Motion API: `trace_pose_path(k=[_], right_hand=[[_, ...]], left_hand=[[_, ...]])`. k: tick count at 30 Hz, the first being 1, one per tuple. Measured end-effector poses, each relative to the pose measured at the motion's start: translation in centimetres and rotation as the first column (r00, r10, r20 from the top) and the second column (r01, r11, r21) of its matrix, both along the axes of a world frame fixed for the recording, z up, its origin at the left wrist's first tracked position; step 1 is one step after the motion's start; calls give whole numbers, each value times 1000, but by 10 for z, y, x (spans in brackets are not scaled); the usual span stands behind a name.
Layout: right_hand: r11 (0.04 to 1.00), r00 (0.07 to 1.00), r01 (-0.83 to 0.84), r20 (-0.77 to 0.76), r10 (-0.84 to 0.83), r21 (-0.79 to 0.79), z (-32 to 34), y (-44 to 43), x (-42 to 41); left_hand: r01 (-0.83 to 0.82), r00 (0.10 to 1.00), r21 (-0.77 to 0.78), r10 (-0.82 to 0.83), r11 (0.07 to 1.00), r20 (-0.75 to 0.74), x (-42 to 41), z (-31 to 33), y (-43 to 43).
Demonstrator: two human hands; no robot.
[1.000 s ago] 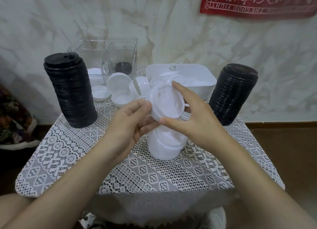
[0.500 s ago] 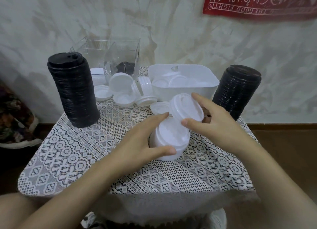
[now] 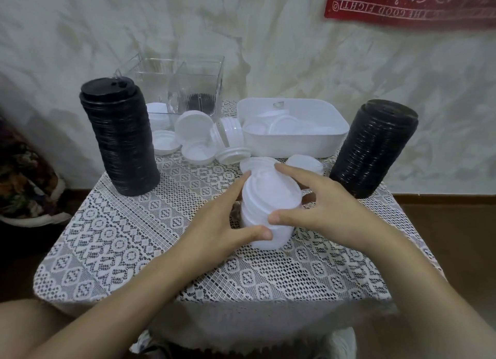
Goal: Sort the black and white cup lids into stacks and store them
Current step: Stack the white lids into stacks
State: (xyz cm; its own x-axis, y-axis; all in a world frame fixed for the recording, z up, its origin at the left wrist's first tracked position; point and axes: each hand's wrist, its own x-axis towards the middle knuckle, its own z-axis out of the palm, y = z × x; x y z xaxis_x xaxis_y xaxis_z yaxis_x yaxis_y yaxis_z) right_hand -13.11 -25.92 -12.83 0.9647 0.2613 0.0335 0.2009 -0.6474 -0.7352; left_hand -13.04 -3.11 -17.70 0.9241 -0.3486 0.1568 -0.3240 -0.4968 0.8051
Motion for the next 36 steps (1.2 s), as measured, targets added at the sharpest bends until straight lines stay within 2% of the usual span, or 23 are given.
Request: trace_pose_path(k=[8,12,15,19,27,32,36], right_hand=[[997,998,-57,-28,55,-51,0,-2,-2],[996,996,-82,-51,79,-48,0,-7,-1],[996,991,-88,-101,86,-17,0,-9,-3],[997,994,-77,-81,78,11,-3,-10,-1],[973,995,-2,-100,26,229,-1,-12,1],[960,991,-6,-125,43,279,1,-14,0],[967,989,-31,-135,67,251,-1,-15,2]], left_hand=[[15,1000,2,-15,1000,-5,3,-2,-1],[56,998,-75,-59,996,-38,5,-3,-2],[54,997,-122,-61,991,-52,4,-3,-3],[52,995,-150,-65,987,-82,5,-4,-1],[77,995,-101,-83,992,-61,6,-2,3],[97,995,-67,-97,993,-9,5,-3,1],[108,994,-74,-109,991,-9,2,0,-1]])
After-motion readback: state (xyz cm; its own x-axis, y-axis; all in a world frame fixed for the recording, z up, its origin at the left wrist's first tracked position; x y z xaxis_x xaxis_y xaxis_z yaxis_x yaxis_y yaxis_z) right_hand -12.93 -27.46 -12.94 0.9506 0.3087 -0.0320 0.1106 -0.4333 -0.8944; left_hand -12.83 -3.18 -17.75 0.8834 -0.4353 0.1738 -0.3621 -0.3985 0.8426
